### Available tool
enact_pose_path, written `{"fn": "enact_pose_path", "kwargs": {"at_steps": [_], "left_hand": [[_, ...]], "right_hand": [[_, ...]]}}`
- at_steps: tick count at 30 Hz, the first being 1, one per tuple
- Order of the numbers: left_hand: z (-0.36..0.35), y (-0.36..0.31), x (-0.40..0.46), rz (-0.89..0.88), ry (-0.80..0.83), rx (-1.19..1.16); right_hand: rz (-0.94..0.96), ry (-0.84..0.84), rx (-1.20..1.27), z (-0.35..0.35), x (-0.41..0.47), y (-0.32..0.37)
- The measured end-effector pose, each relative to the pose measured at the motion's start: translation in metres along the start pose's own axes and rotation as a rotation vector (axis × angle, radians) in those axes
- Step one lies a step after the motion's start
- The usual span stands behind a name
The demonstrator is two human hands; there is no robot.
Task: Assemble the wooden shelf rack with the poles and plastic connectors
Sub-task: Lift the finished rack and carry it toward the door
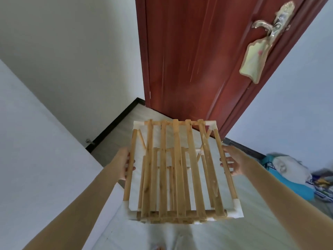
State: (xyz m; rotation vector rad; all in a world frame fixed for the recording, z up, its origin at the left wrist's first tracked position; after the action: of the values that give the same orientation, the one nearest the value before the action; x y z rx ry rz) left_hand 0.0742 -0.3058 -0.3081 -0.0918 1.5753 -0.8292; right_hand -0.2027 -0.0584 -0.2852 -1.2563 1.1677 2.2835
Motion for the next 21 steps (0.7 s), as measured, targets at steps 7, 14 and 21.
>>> {"fn": "enact_pose_path", "kwargs": {"at_steps": [7, 14, 21], "left_hand": [[-0.029, -0.097, 0.067, 0.040, -0.123, -0.115], [-0.036, -0.187, 0.120, 0.104, -0.260, -0.303], [-0.021, -0.266, 0.180, 0.112, -0.378, -0.429]], "right_hand": [[0.019, 0.096, -0.142, -0.037, 0.093, 0.150], [0.061, 0.223, -0.318, -0.107, 0.163, 0.293], [0.161, 0.287, -0.442, -0.208, 0.220, 0.425]]}}
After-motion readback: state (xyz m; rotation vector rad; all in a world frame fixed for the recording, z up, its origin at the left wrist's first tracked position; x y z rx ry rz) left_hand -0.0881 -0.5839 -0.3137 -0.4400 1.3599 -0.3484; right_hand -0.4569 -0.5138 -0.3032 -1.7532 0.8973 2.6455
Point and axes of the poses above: each hand's wrist, its own x-axis towards the middle knuckle, its own z-axis out of the back of the hand, y = z × x, the point moved 7 cm from there along x, towards the middle knuckle, and after that the axes turned 4 degrees about -y, right-handed, at the moved point
